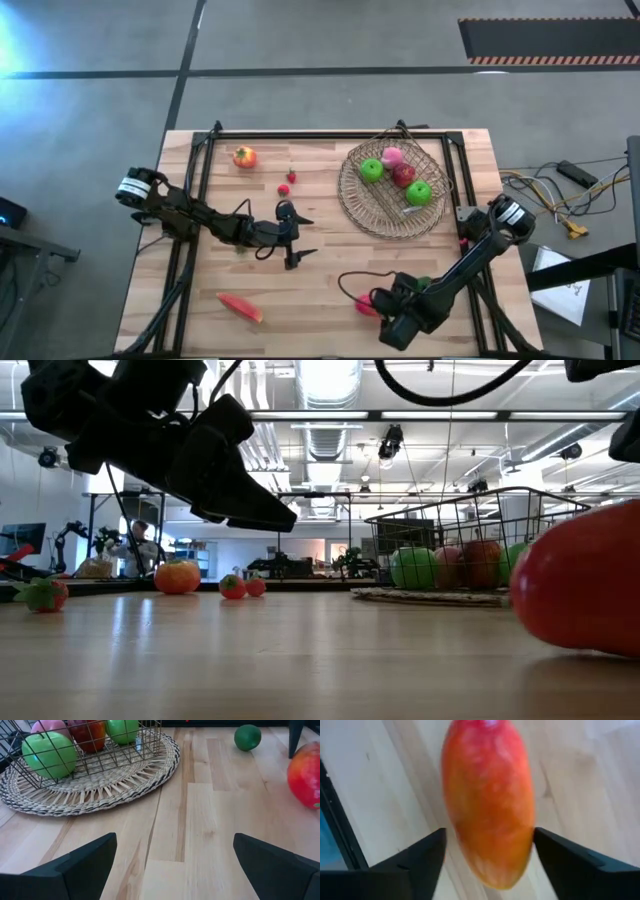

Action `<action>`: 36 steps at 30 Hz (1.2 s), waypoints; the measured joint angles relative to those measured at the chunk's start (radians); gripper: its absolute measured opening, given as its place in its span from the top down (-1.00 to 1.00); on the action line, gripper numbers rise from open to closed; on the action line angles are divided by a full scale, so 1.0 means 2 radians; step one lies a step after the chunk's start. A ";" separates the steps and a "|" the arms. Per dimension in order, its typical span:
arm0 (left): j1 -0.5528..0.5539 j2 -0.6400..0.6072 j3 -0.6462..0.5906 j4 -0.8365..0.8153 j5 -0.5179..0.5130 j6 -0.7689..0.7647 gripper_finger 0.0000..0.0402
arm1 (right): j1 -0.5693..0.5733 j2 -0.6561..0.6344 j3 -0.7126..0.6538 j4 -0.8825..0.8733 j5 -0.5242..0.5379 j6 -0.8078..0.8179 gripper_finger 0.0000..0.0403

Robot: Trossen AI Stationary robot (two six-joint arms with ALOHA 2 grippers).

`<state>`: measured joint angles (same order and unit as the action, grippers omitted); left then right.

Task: Build produce basket
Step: Put the mango into the gold wire basket

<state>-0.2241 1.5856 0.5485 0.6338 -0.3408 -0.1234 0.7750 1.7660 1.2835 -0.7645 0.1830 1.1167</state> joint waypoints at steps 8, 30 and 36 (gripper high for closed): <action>0.000 0.000 -0.002 -0.001 0.000 0.000 -0.91 | -0.005 0.025 0.002 0.025 0.051 -0.043 -0.80; 0.000 0.000 -0.027 0.003 0.000 -0.021 -0.91 | -0.053 0.077 0.002 0.092 0.133 -0.092 -0.26; 0.000 0.000 -0.027 0.006 0.000 -0.027 -0.91 | -0.058 0.047 0.001 0.030 0.163 -0.060 -0.18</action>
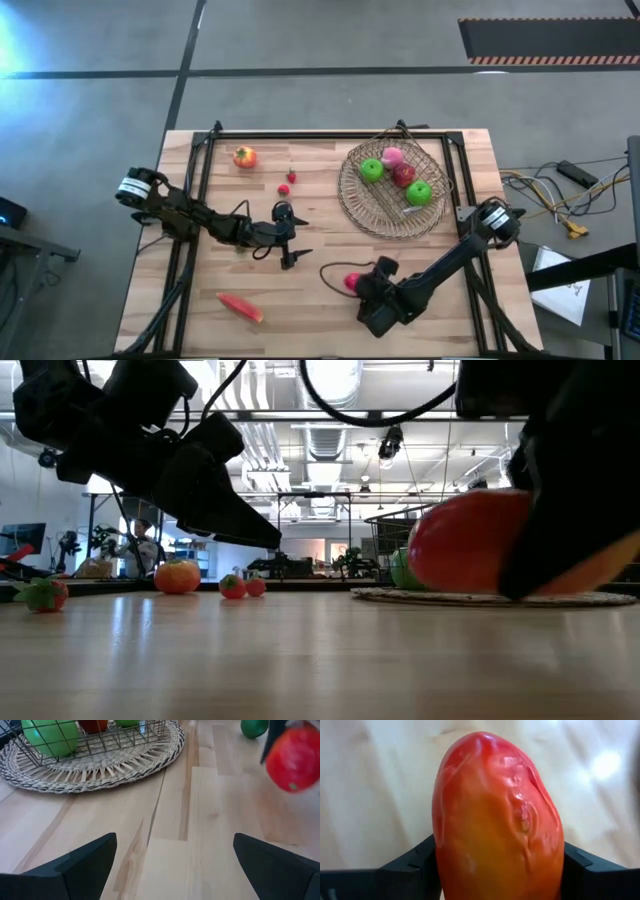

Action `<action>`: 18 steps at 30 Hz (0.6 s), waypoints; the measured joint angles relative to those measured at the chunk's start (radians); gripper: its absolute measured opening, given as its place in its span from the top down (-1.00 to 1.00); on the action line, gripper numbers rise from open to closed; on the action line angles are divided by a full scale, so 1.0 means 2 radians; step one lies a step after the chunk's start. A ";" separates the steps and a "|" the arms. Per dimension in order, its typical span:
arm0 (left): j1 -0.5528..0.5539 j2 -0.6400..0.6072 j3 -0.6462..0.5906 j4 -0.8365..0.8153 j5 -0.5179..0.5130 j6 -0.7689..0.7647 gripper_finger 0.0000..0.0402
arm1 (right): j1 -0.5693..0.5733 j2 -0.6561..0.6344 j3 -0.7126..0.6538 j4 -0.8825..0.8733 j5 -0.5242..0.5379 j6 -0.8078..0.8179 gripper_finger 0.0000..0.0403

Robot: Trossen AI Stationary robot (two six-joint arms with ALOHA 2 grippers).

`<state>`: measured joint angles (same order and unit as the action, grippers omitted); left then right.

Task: Build produce basket
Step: Put the mango into the gold wire basket

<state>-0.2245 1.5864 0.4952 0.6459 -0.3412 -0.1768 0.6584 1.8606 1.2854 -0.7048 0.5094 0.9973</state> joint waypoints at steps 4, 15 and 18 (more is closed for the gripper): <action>0.000 0.000 0.000 0.000 0.000 0.000 -0.91 | -0.020 -0.042 0.000 -0.063 0.033 0.036 -0.18; 0.000 0.000 0.000 0.004 0.000 0.000 -0.91 | -0.217 -0.228 0.010 -0.191 0.074 0.048 -0.18; 0.000 0.000 0.000 0.005 0.000 0.000 -0.91 | -0.297 -0.257 0.010 -0.196 0.062 0.013 -0.18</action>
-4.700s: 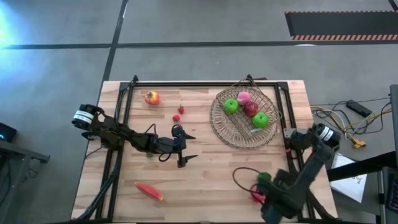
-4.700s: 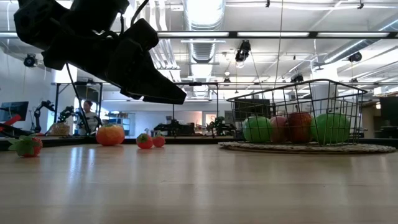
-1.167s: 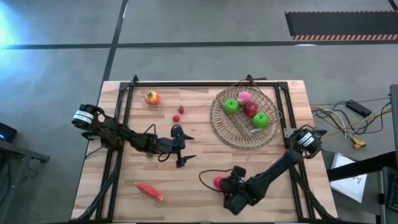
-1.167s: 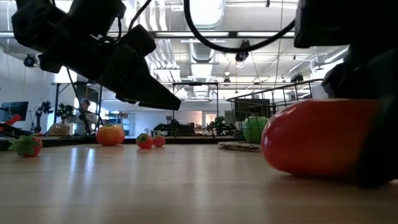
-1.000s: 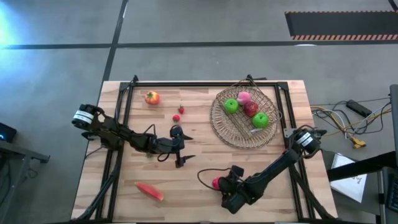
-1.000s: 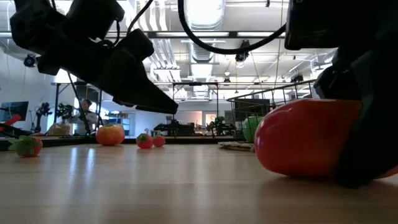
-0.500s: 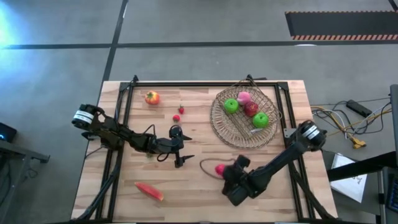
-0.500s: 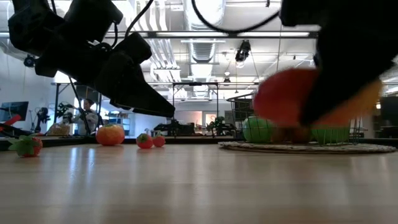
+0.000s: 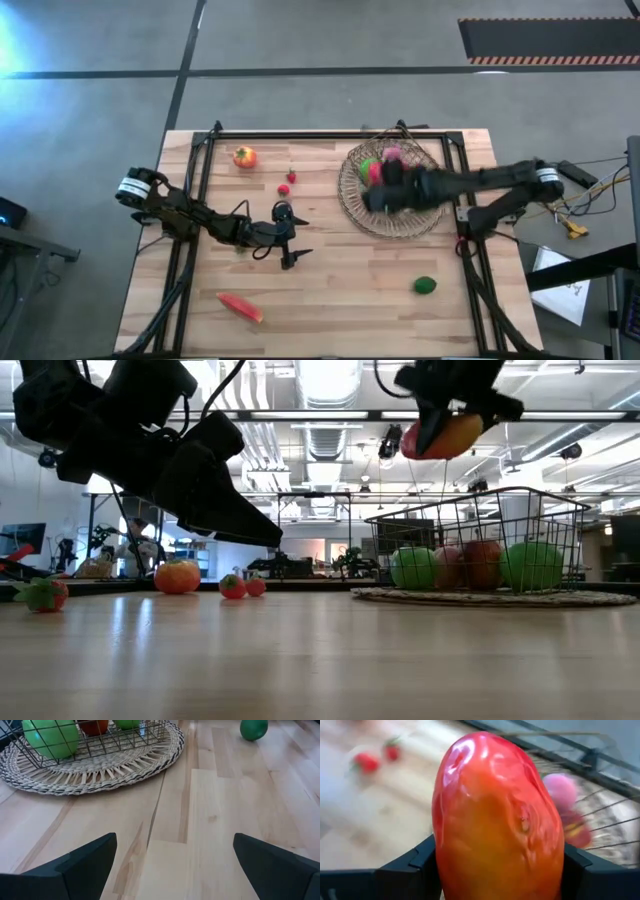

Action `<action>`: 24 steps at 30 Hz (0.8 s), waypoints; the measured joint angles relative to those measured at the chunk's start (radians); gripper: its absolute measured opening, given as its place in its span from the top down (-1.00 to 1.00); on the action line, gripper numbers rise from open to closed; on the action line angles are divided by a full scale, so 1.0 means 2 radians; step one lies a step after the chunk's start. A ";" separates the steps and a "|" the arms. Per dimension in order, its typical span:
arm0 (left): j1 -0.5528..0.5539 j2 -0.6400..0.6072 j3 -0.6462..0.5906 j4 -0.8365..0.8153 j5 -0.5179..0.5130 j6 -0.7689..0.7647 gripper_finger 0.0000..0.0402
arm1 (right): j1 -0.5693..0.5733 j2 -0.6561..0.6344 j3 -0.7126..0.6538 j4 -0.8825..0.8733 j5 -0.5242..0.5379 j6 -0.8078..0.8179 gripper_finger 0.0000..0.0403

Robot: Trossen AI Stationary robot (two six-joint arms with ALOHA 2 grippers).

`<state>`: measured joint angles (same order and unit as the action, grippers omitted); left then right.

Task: Build produce basket
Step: Put the mango into the gold wire basket

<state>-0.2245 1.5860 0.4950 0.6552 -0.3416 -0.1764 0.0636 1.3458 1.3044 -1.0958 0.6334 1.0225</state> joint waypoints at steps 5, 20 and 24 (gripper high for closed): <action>0.000 0.000 0.000 0.000 0.000 0.000 -0.91 | -0.121 0.001 -0.015 0.001 -0.096 -0.068 -0.18; 0.000 0.000 -0.003 0.008 0.000 0.000 -0.91 | -0.171 0.032 -0.148 0.091 -0.205 -0.093 -0.18; 0.000 0.000 -0.003 0.013 0.000 0.000 -0.91 | -0.171 0.032 -0.167 0.146 -0.219 -0.092 -0.18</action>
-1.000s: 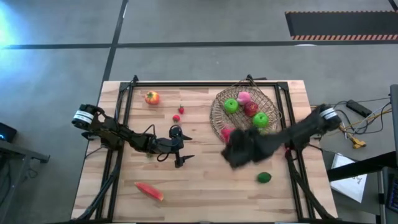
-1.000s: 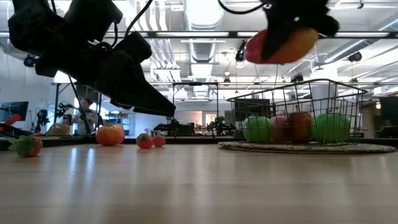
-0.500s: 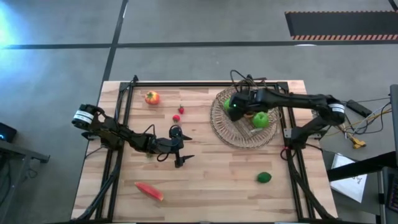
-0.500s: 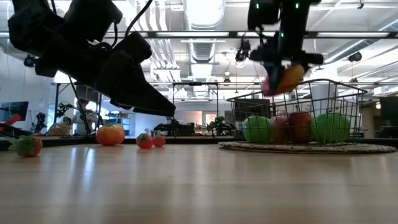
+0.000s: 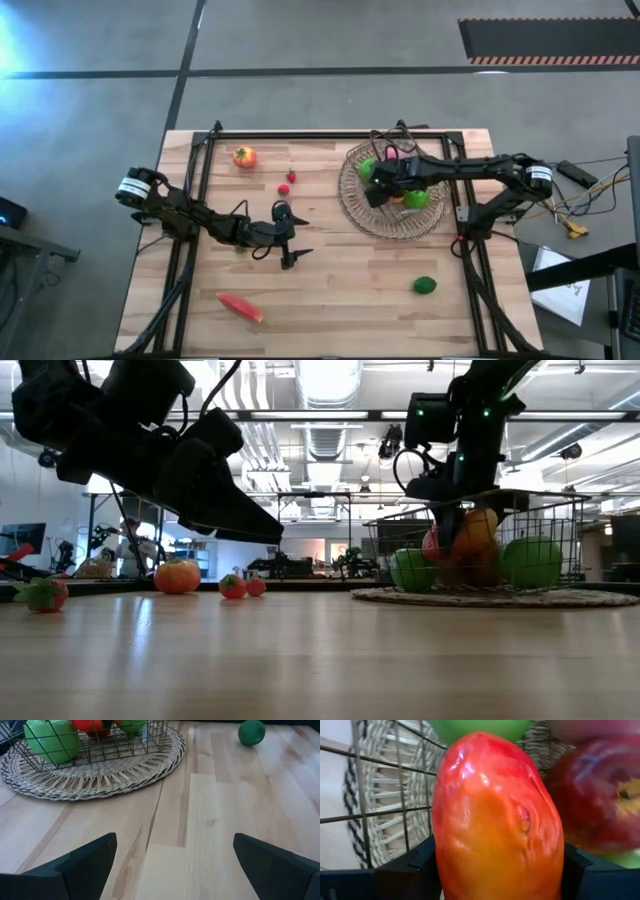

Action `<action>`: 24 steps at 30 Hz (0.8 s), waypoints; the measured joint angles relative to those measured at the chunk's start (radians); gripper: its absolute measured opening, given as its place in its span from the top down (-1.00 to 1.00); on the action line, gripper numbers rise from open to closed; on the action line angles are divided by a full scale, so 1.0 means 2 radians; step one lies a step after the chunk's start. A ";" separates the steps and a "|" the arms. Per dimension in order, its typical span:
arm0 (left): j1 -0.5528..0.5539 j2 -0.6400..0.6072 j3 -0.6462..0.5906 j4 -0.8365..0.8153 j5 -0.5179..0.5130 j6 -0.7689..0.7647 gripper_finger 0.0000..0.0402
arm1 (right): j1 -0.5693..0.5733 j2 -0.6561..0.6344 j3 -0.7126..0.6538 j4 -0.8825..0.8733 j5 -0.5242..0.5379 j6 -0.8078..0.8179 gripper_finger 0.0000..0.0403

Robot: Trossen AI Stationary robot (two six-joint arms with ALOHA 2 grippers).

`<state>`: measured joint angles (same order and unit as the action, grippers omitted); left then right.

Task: Build produce basket
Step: Put the mango into the gold wire basket, then put the lime into the gold wire basket

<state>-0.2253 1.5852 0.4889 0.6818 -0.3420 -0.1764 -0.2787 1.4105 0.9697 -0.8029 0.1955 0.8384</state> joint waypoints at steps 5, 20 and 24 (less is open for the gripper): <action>0.000 0.000 0.000 0.000 0.000 0.000 -0.91 | -0.001 0.000 -0.014 0.011 -0.002 0.003 -0.19; 0.000 0.000 0.000 0.000 0.000 0.000 -0.91 | -0.001 -0.002 0.016 -0.023 0.010 -0.021 -0.46; 0.000 0.000 0.000 0.000 0.000 0.000 -0.91 | 0.004 -0.012 0.038 -0.050 0.009 -0.021 -0.36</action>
<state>-0.2253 1.5852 0.4892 0.6811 -0.3420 -0.1768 -0.2714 1.3862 1.0450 -0.9030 0.2132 0.7956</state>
